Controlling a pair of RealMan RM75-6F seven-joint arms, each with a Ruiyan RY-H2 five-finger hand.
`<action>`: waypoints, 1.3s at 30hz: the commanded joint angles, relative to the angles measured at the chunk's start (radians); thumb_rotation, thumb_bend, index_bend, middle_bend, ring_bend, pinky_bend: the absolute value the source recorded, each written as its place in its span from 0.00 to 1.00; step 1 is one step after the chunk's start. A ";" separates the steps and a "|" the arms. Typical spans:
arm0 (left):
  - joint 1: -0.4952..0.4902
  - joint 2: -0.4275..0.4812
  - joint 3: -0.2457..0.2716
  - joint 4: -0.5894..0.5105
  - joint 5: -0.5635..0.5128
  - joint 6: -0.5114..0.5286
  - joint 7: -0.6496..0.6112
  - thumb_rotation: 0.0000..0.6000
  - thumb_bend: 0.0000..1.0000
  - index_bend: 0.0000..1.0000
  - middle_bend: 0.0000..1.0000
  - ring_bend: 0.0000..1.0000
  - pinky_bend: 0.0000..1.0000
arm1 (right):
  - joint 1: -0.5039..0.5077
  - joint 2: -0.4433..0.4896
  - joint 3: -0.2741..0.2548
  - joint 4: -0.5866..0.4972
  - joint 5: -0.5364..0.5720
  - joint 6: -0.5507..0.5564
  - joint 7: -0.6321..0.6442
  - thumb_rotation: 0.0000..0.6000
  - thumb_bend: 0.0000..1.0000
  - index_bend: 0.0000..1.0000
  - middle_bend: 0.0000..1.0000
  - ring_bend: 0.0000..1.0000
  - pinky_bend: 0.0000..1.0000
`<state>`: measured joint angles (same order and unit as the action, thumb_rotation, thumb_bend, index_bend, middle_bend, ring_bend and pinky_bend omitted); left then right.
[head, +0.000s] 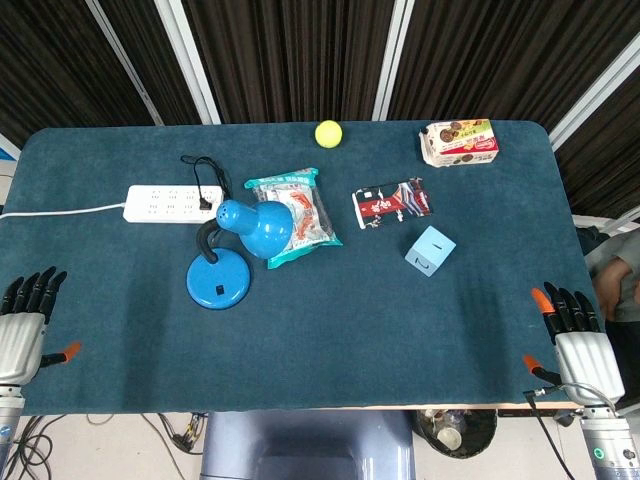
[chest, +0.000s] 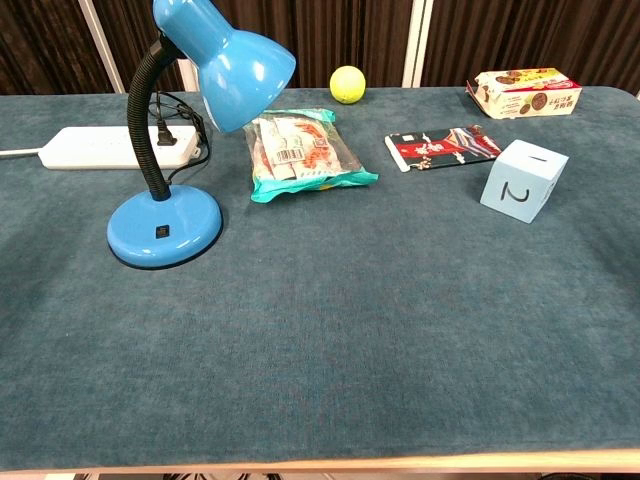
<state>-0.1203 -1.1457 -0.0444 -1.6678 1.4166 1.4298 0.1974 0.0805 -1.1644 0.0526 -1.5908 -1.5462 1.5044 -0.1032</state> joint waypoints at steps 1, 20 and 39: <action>0.000 0.001 0.000 0.000 0.000 0.000 0.000 1.00 0.06 0.00 0.00 0.00 0.01 | 0.000 0.000 0.000 0.000 0.000 0.000 0.000 1.00 0.24 0.00 0.00 0.00 0.00; -0.009 0.005 -0.001 0.004 -0.002 -0.019 -0.007 1.00 0.06 0.00 0.00 0.00 0.02 | -0.004 -0.002 0.004 -0.002 0.012 0.002 -0.010 1.00 0.23 0.00 0.00 0.00 0.00; -0.198 -0.002 -0.044 -0.184 -0.194 -0.312 0.276 1.00 0.50 0.03 0.94 0.87 0.94 | -0.005 0.002 0.004 -0.006 0.014 0.000 0.001 1.00 0.24 0.00 0.00 0.00 0.00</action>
<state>-0.2701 -1.1344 -0.0732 -1.8004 1.2924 1.1806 0.4168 0.0759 -1.1627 0.0560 -1.5965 -1.5328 1.5044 -0.1020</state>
